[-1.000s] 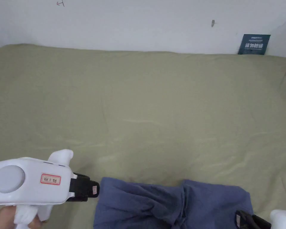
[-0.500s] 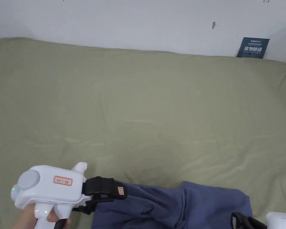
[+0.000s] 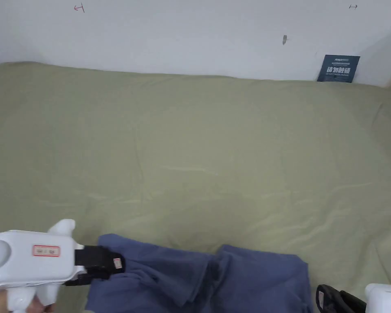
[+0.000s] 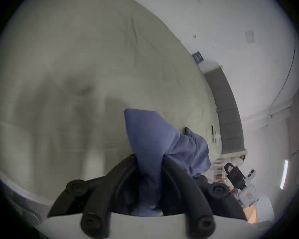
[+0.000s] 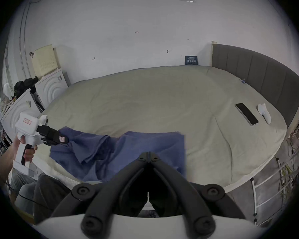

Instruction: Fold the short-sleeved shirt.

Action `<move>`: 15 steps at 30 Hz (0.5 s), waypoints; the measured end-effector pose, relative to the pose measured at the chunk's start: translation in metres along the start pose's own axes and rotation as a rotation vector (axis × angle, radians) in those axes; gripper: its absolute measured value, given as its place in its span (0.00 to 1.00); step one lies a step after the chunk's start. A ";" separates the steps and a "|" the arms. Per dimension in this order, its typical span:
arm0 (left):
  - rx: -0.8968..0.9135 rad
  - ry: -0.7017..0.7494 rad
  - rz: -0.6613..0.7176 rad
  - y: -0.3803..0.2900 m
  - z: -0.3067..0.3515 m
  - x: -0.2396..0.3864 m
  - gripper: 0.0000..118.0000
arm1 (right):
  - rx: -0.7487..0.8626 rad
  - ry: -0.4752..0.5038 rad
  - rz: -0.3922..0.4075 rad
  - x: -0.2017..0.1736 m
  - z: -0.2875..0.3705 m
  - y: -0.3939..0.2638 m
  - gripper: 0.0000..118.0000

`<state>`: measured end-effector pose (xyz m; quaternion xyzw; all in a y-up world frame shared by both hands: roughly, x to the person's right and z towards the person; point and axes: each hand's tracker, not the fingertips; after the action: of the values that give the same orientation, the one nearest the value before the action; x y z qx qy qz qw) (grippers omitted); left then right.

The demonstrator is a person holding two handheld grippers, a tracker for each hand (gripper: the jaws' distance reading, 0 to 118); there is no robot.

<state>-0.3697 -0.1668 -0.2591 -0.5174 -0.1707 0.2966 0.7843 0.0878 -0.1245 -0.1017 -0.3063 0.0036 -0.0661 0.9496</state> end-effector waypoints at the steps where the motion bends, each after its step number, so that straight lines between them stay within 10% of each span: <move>1: 0.020 0.022 -0.008 -0.001 0.016 -0.003 0.12 | 0.006 0.007 0.003 -0.001 0.001 0.001 0.00; 15: 0.033 0.154 -0.232 -0.021 0.039 0.136 0.12 | 0.060 0.040 0.001 0.003 0.016 0.004 0.00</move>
<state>-0.2821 -0.0582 -0.2300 -0.5024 -0.1638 0.1663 0.8326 0.0923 -0.1130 -0.0910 -0.2763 0.0208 -0.0720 0.9582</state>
